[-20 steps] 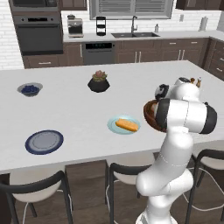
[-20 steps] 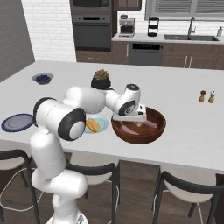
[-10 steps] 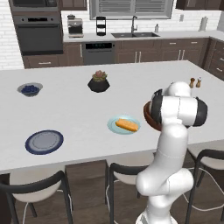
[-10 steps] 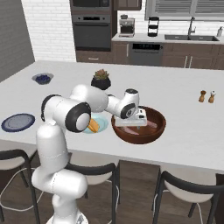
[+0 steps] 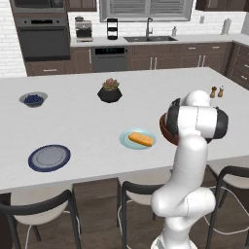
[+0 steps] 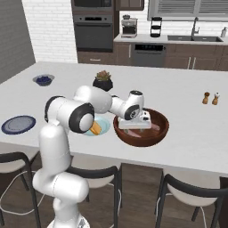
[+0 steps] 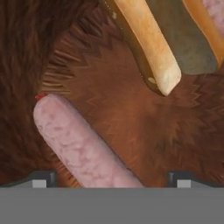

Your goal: Place one bun and one sausage from the bowl on each plate.

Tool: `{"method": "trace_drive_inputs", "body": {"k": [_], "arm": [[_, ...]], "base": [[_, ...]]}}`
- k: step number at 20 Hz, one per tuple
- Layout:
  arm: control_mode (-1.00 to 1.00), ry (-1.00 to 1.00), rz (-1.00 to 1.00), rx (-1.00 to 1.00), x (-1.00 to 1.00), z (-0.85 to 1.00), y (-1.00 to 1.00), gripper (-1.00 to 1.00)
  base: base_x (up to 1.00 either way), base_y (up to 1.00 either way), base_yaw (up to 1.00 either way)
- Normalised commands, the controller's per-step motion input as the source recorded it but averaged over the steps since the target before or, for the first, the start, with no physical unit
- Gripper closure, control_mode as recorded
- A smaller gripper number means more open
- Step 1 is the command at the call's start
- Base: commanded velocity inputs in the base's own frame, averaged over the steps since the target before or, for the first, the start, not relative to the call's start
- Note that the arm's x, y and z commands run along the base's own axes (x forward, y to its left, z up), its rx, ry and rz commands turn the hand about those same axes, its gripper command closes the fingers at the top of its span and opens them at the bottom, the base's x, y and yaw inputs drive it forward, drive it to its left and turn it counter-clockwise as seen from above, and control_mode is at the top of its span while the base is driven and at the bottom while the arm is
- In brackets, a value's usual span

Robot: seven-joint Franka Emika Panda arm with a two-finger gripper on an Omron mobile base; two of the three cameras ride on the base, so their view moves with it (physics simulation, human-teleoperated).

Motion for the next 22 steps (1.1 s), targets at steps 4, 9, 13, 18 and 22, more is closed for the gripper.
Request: {"method": "trace_drive_inputs", "body": {"k": [4,9,13,18,22], "arm": [[-1.00,0.00,-0.04,0.00,-0.10,-0.44,-0.15,-1.00],[-1.00,0.00,-0.07,-0.07,-0.30,-0.79,-0.01,-1.00],[-1.00,0.00,-0.06,-0.08,-0.01,-0.79,0.00,-1.00],[-1.00,0.00,-0.22,0.03,0.04,-0.22,-0.31,-1.00],[-1.00,-0.03,-0.17,-0.01,0.06,-0.58,-0.02,-1.00]], "base": [[0.00,0.00,0.00],[0.00,0.00,0.00],[0.00,0.00,0.00],[0.00,0.00,0.00],[0.00,0.00,0.00]]}}
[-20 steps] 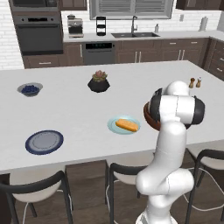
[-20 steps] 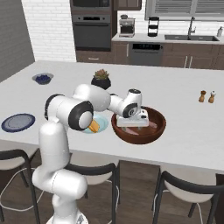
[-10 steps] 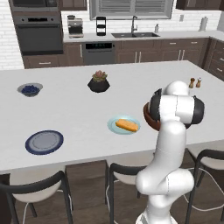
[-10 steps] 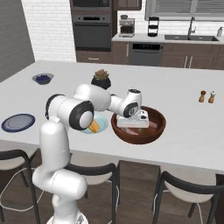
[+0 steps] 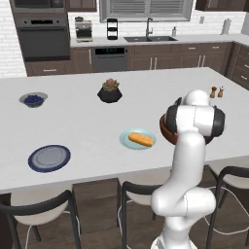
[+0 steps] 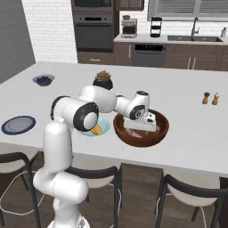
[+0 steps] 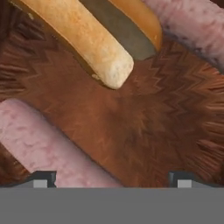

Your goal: Place one bun and one sausage from the bowl on each plate.

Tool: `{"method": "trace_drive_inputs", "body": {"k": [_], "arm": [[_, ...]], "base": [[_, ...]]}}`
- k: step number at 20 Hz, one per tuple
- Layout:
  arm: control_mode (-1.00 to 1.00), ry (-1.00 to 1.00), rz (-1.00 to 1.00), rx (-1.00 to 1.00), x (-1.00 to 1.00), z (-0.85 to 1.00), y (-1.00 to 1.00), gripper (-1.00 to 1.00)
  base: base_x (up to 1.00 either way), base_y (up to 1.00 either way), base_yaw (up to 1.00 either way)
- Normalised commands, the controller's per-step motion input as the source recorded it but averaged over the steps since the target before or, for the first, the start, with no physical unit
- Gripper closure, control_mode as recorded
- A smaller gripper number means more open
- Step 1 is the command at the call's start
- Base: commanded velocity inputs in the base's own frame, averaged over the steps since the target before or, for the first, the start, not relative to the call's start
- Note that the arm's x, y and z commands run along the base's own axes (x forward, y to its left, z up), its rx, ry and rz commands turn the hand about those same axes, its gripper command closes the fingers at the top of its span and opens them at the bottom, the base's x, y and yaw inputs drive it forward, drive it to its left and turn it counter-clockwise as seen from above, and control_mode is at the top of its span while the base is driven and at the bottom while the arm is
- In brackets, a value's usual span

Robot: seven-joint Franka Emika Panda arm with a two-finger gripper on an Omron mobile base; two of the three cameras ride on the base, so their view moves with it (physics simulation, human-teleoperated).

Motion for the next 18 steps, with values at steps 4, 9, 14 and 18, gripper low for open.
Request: {"method": "trace_drive_inputs", "body": {"k": [4,9,14,18], "arm": [[-1.00,0.00,-0.14,-0.07,-0.37,-0.92,0.33,-1.00],[-1.00,-0.14,-0.05,0.00,-0.40,0.06,0.49,-1.00],[-1.00,-0.03,-0.03,-0.05,0.05,-0.39,0.10,-1.00],[-1.00,-0.20,-0.05,-0.08,0.33,-0.42,-0.11,-1.00]], "base": [[0.00,0.00,0.00],[0.00,0.00,0.00],[0.00,0.00,0.00],[0.00,0.00,0.00]]}}
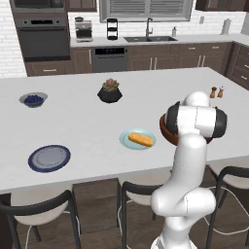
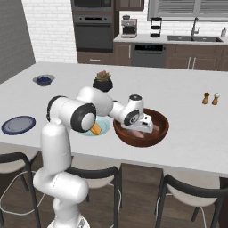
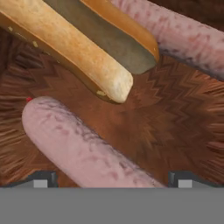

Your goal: Place one bun and one sausage from the bowl on each plate.

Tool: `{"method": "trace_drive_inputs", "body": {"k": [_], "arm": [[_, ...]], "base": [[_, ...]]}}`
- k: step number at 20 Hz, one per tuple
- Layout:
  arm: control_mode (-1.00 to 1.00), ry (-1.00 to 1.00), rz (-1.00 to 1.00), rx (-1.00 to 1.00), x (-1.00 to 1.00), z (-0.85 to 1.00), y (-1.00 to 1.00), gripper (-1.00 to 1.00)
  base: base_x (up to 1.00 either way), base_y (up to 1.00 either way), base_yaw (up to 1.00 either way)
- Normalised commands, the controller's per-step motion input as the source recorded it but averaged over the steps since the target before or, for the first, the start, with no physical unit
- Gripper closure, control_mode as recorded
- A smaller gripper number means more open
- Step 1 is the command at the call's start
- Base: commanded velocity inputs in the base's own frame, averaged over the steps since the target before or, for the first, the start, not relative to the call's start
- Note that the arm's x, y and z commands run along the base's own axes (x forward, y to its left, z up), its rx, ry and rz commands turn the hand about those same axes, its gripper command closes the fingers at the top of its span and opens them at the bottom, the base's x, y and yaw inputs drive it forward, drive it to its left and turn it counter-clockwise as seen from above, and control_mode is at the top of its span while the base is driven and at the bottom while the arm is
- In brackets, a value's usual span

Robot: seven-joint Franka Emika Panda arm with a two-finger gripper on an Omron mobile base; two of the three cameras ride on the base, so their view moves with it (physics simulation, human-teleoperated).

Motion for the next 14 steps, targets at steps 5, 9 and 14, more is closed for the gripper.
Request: {"method": "trace_drive_inputs", "body": {"k": [5,9,14], "arm": [[-1.00,-0.02,0.00,-0.04,0.04,-0.54,-0.01,-1.00],[-1.00,0.05,0.00,-0.13,0.00,-0.88,0.02,-1.00],[-1.00,0.06,0.04,-0.11,-0.08,-0.65,0.08,-1.00]], "base": [[0.00,0.00,0.00],[0.00,0.00,0.00],[0.00,0.00,0.00]]}}
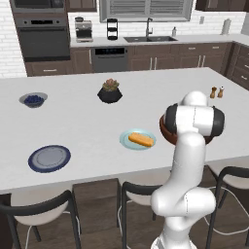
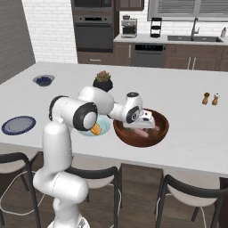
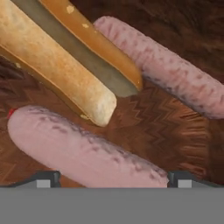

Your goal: Place one bun and one sausage from the bowl on each plate.

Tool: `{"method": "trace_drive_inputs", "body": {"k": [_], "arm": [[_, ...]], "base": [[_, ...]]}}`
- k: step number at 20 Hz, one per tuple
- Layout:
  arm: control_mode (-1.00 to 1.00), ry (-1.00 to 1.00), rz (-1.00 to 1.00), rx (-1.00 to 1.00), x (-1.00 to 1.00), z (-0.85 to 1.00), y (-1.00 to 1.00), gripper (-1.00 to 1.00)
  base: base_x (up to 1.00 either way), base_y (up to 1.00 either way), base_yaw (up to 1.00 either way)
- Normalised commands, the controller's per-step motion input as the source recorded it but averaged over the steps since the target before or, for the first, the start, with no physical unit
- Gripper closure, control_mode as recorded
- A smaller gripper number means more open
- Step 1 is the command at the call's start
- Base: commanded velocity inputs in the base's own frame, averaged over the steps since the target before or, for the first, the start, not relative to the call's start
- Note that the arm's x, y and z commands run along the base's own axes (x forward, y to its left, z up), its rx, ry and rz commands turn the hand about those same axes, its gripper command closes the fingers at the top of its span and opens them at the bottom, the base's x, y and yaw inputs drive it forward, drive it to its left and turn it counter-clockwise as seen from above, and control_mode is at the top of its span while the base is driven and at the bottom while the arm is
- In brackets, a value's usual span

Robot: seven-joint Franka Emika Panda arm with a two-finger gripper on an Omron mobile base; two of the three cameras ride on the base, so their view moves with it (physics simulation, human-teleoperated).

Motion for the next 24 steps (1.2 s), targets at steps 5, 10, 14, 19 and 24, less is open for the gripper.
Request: {"method": "trace_drive_inputs", "body": {"k": [5,10,14,19,24], "arm": [[-1.00,-0.05,0.13,0.00,-0.18,-0.03,0.00,-1.00],[-1.00,-0.02,0.28,-0.08,-0.24,-0.19,0.02,-1.00],[-1.00,0.00,0.03,-0.01,0.29,-0.09,0.00,-1.00],[-1.00,0.00,0.01,-0.01,0.33,-0.33,-0.01,-1.00],[-1.00,0.00,0.08,-0.16,0.00,-0.99,0.00,1.00]], "base": [[0.00,0.00,0.00],[0.00,0.00,0.00],[0.00,0.00,0.00],[0.00,0.00,0.00],[0.00,0.00,0.00]]}}
